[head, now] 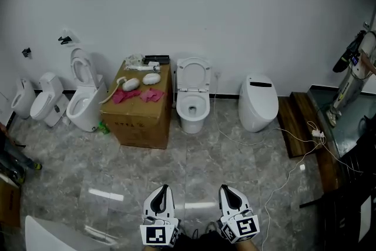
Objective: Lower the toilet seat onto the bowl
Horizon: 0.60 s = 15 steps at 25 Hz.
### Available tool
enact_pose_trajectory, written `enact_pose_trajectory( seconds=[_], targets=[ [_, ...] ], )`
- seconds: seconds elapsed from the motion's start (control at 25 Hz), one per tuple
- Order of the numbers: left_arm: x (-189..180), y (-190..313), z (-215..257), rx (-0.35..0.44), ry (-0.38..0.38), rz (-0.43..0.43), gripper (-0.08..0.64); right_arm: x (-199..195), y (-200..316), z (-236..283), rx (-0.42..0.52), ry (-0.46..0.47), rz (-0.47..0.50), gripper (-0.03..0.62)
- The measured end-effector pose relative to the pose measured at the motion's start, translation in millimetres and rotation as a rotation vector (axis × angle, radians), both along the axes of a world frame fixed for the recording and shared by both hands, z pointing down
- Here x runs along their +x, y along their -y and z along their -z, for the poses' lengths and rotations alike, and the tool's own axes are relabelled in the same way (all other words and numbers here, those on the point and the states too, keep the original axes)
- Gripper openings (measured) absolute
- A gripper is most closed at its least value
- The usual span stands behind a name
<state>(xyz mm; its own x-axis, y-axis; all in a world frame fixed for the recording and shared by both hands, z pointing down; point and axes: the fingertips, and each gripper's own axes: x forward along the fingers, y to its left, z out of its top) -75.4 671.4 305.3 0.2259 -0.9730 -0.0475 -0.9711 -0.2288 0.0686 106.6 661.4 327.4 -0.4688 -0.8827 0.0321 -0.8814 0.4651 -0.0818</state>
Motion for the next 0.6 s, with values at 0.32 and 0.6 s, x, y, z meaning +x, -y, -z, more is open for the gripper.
enact_pose_trajectory(
  seconds=[0.32,0.6],
  targets=[
    [-29.2,3.3,-22.8,-0.026,0.017,-0.042,0.009,-34.8,2.3,-16.3,-0.013,0.009,-0.025,0.026],
    [-36.2,31.4,-32.4,-0.054,0.015,-0.045,0.009,-49.1,32.2,-28.0,-0.036,0.0,-0.012,0.026]
  ],
)
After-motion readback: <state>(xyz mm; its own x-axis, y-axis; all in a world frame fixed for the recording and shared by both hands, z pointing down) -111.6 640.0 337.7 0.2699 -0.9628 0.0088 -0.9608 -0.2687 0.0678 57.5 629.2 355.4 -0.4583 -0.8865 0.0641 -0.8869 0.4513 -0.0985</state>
